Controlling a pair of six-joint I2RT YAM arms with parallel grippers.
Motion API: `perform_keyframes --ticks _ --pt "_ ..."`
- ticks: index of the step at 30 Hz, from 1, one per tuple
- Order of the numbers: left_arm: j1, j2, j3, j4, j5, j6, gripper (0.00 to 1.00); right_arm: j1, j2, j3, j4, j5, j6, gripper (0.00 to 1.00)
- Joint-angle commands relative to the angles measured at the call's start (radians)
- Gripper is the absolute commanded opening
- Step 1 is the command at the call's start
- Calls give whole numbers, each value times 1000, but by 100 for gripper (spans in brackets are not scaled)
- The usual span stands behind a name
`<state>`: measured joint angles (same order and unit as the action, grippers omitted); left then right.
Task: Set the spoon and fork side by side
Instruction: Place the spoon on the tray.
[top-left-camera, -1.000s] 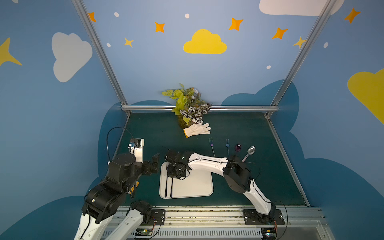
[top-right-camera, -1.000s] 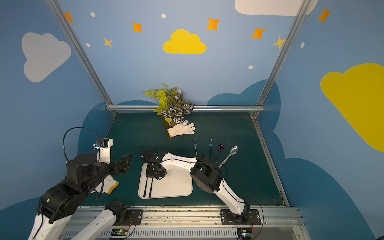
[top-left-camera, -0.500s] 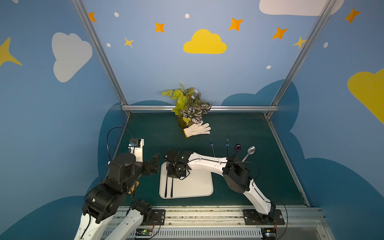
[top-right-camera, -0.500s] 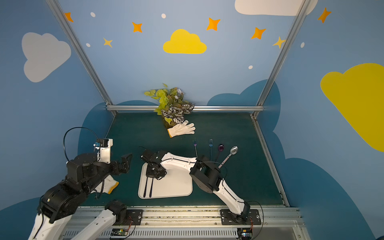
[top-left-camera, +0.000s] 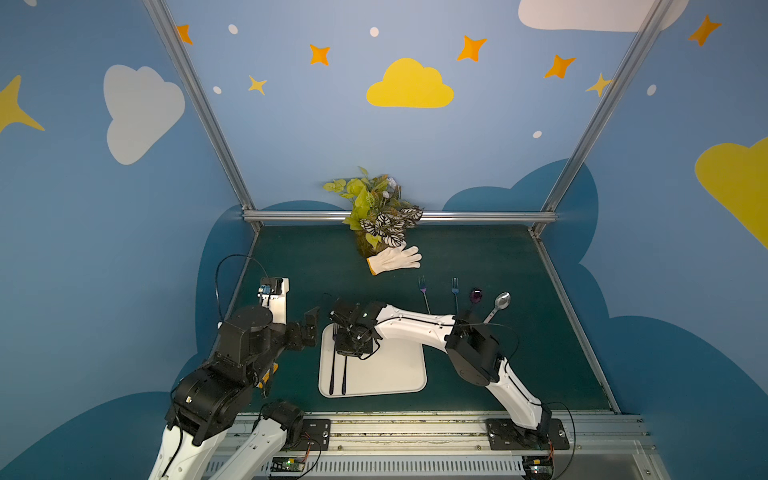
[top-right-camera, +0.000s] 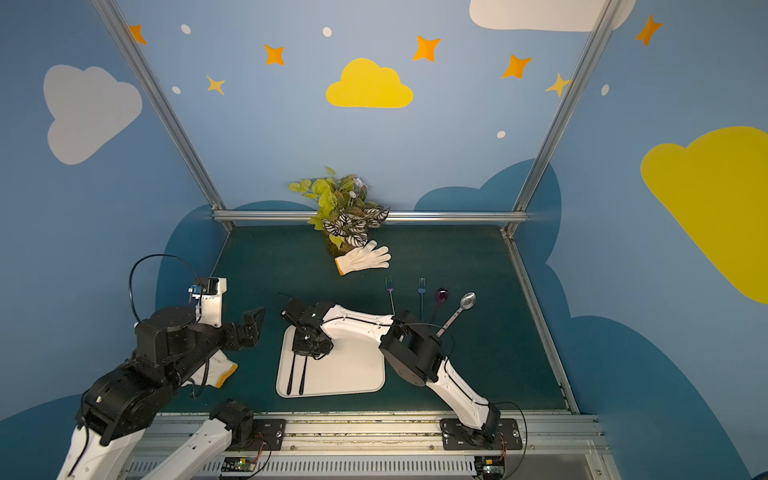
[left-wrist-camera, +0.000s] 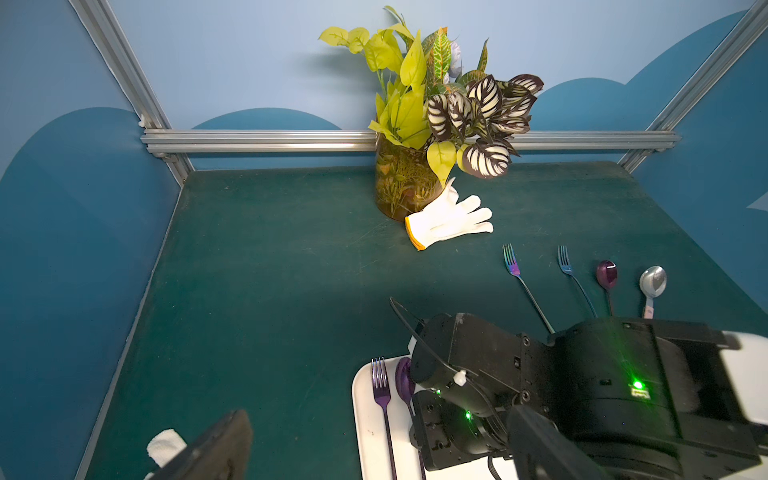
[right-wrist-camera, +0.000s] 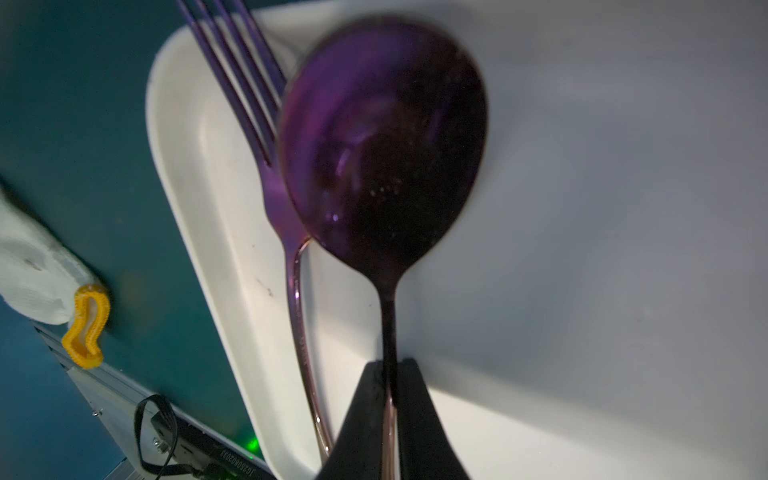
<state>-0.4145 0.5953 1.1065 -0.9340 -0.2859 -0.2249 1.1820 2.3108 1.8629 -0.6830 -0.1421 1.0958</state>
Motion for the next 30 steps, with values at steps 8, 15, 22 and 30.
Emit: perform_keyframes --ticks 8,15,22,30 --pt "0 10 3 20 -6 18 100 -1 18 20 -66 12 -9 17" --pt "-1 21 9 24 -6 19 100 -5 -4 37 -72 31 -23 22" --pt "-1 36 16 18 1 20 100 -29 -124 32 -128 96 -85 32" --pt "0 88 34 -15 110 28 100 -154 -390 -139 -290 188 -283 37"
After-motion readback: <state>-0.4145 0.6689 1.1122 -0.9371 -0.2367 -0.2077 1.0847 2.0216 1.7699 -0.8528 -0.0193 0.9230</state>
